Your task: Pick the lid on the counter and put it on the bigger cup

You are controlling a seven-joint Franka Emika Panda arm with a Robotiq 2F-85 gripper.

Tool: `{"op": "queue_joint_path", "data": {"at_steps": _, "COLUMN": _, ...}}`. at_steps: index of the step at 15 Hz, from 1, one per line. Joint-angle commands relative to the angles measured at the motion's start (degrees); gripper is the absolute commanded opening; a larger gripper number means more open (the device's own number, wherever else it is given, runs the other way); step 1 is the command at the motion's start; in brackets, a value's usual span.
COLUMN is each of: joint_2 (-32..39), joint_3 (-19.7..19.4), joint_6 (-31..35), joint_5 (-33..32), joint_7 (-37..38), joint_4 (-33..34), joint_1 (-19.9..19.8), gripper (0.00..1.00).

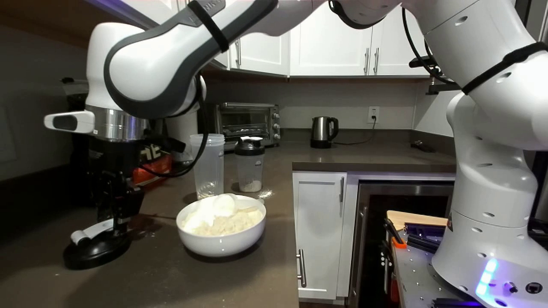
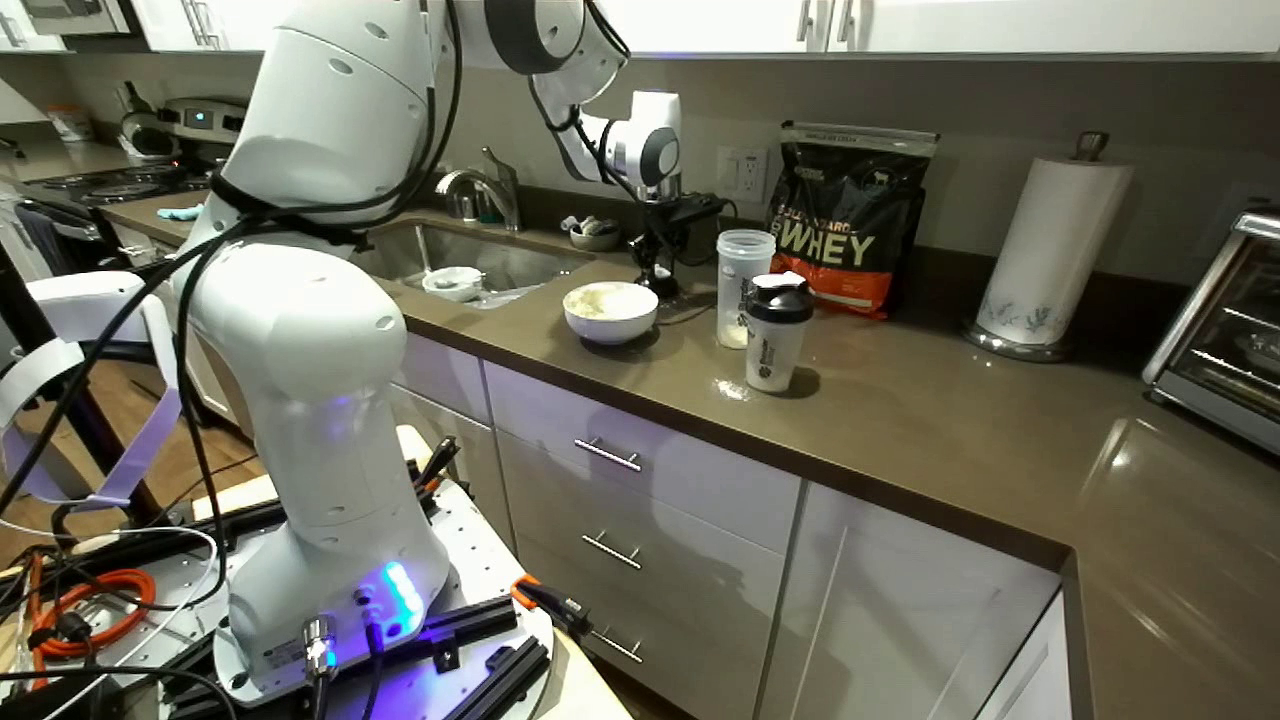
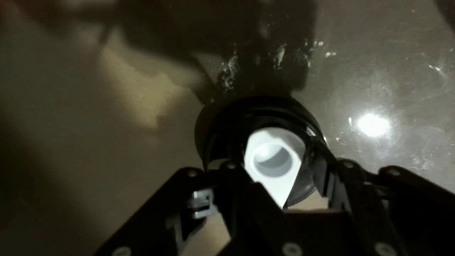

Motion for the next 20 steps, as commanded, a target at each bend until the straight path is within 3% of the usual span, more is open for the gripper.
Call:
{"op": "queue_joint_path", "data": {"at_steps": 1, "joint_2": 0.2, "joint_3": -0.44, "joint_6": -1.58, "joint_5": -1.97, "joint_7": 1.76, "joint_4": 1.24, "joint_1": 0.43, "gripper": 0.19}}
{"op": "queue_joint_path", "data": {"at_steps": 2, "joint_2": -0.09, "joint_3": -0.4, "joint_6": -1.6, "joint_5": -1.87, "joint_7": 1.76, "joint_4": 1.1, "joint_1": 0.36, "gripper": 0.14}}
{"op": "queue_joint_path", "data": {"at_steps": 10, "joint_2": -4.24, "joint_3": -0.31, "joint_6": 1.11, "joint_5": -1.29, "joint_7": 1.74, "joint_4": -3.59, "joint_1": -0.61, "gripper": 0.13}}
{"op": "queue_joint_path", "data": {"at_steps": 20, "joint_2": -12.59, "joint_3": 0.21, "joint_6": 6.58, "joint_5": 0.04, "joint_7": 1.64, "joint_4": -14.33, "joint_1": -2.36, "gripper": 0.13}}
